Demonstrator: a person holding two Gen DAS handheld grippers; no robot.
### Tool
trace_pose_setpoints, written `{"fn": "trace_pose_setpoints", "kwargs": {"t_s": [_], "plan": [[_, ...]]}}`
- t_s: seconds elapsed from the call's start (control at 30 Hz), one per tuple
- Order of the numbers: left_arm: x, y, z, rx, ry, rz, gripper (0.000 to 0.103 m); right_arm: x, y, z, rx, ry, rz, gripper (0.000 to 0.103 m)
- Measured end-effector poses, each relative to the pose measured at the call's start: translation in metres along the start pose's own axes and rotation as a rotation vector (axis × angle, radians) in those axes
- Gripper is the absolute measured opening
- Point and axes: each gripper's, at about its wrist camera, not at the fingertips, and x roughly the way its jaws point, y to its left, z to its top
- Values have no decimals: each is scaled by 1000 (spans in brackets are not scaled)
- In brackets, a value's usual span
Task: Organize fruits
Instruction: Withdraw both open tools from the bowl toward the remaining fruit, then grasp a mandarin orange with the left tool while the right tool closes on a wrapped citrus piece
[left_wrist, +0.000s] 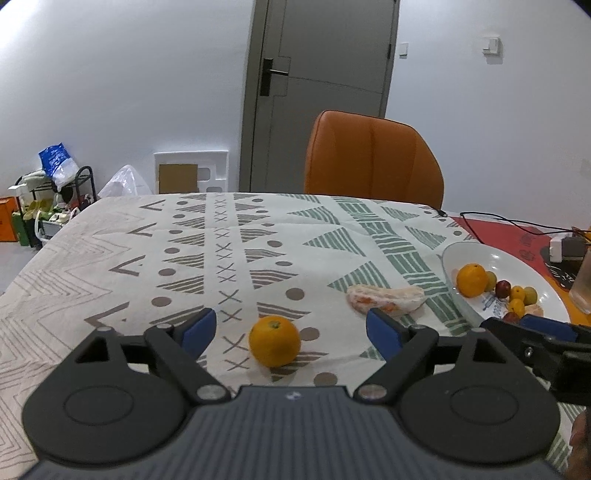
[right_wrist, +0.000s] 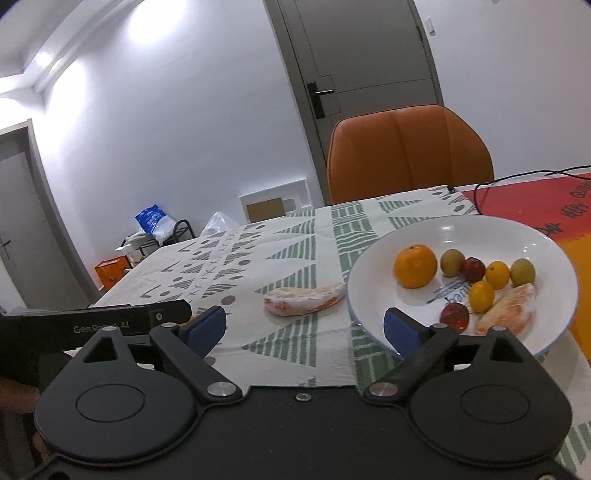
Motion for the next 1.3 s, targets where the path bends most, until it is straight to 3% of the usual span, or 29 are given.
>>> {"fn": "trace_pose_setpoints", "kwargs": {"t_s": [0.33,0.43,0.5,0.73,0.83,1.3], "plan": [[11,13,-6,-27,31,20,84,8,9,-2,-12,23,17,92],[16,13,-7,-27,39,18,78,12,12,-1,-18,35,27,83],[20,14,-8,-33,50,16,72,16,15,-1,-21,48,32,75],[31,16,-10,-46,73,3,55,31,25,1,-44,75,14,73],[38,18,-12,-56,88,-5,37,38,30,3,-57,88,11,73],[26,47,-6,-131,42,31,36,74,53,11,-123,150,-21,82]]}}
